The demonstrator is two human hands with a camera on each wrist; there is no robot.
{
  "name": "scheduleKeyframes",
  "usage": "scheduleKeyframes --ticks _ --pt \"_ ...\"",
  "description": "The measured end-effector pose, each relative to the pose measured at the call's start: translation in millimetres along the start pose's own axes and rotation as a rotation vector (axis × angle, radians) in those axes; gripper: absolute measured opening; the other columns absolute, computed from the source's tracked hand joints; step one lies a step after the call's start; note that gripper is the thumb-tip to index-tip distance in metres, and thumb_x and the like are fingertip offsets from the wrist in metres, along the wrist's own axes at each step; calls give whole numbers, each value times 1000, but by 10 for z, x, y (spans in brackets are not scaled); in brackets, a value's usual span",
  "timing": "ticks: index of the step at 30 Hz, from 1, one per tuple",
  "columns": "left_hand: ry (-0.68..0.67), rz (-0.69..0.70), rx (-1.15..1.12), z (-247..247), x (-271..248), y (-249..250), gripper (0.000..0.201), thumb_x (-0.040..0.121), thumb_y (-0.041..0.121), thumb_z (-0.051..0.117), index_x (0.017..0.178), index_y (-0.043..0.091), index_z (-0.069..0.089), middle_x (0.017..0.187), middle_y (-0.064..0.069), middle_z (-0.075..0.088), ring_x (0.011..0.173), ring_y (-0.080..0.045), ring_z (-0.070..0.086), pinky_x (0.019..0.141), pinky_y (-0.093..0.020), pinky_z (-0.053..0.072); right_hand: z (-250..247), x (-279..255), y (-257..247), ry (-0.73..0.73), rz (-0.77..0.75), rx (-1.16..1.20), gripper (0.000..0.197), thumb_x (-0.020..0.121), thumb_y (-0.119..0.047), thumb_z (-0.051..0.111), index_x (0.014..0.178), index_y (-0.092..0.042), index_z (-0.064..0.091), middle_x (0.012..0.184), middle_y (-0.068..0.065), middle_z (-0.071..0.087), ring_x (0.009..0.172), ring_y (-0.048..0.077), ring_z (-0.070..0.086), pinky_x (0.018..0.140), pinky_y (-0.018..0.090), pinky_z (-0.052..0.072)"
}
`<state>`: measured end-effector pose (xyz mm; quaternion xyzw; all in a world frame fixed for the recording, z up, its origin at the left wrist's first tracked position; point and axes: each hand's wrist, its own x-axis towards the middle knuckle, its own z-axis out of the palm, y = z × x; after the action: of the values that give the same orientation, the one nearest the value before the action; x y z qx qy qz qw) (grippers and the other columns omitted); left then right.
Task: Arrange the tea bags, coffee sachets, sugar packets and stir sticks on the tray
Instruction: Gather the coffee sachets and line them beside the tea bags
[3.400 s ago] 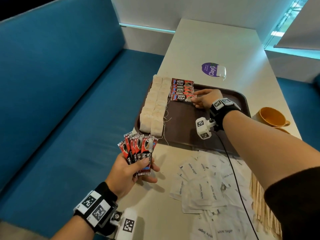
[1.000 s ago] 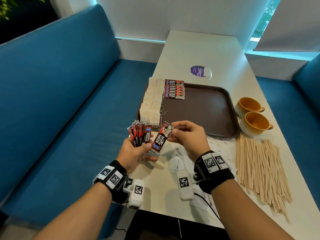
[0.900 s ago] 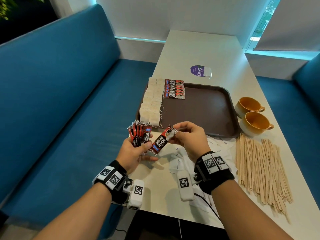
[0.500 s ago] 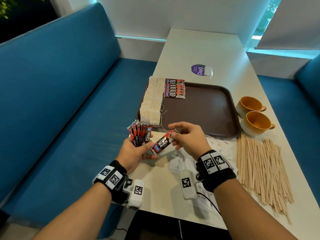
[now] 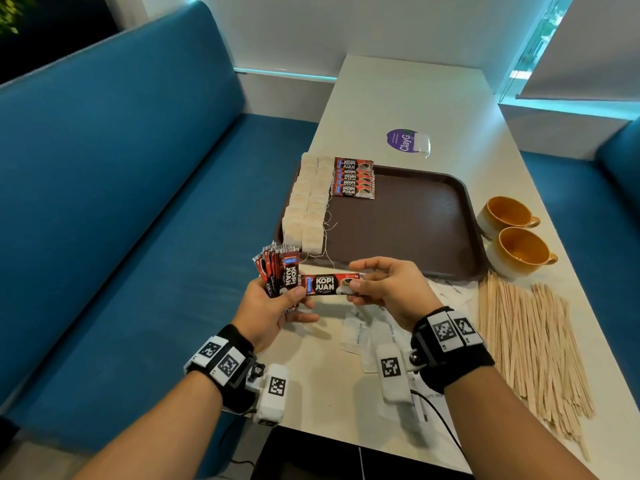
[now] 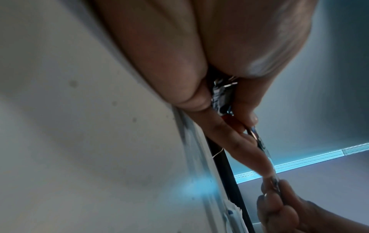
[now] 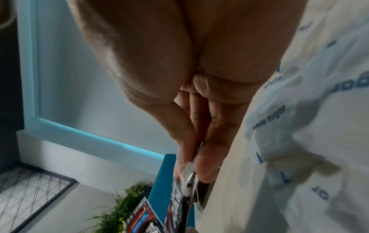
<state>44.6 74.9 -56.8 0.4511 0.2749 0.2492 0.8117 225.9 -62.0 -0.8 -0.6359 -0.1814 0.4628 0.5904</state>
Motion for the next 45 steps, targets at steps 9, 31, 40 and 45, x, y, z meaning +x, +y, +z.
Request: scheduleKeyframes --ticks 9,31,40,45 --pt "-35 -18 -48 -21 3 23 40 90 6 71 124 -5 53 90 -16 61 82 -32 67 59 -42 61 -131 404 -331 138 -157 4 19 83 16 71 96 1 72 87 20 74 71 26 75 67 30 64" --pt "-95 -59 -102 -83 39 -14 39 86 -1 56 125 -4 54 95 -22 61 88 -40 66 61 -47 61 -445 2066 -771 326 -51 -590 15 82 -7 83 94 -12 76 78 6 69 66 14 61 61 24 56" --pt "-104 -55 -88 -86 35 -9 38 87 0 56 124 -4 55 96 -20 62 88 -39 66 63 -49 61 -396 2170 -849 377 56 -746 21 71 -11 92 81 -12 74 84 9 76 77 24 75 79 42 64" --pt "-97 -46 -83 -88 36 -20 37 87 0 56 124 -4 54 95 -22 60 87 -39 66 63 -50 61 -378 2176 -857 386 62 -753 25 69 -14 94 81 -10 72 83 9 76 78 25 77 77 42 65"
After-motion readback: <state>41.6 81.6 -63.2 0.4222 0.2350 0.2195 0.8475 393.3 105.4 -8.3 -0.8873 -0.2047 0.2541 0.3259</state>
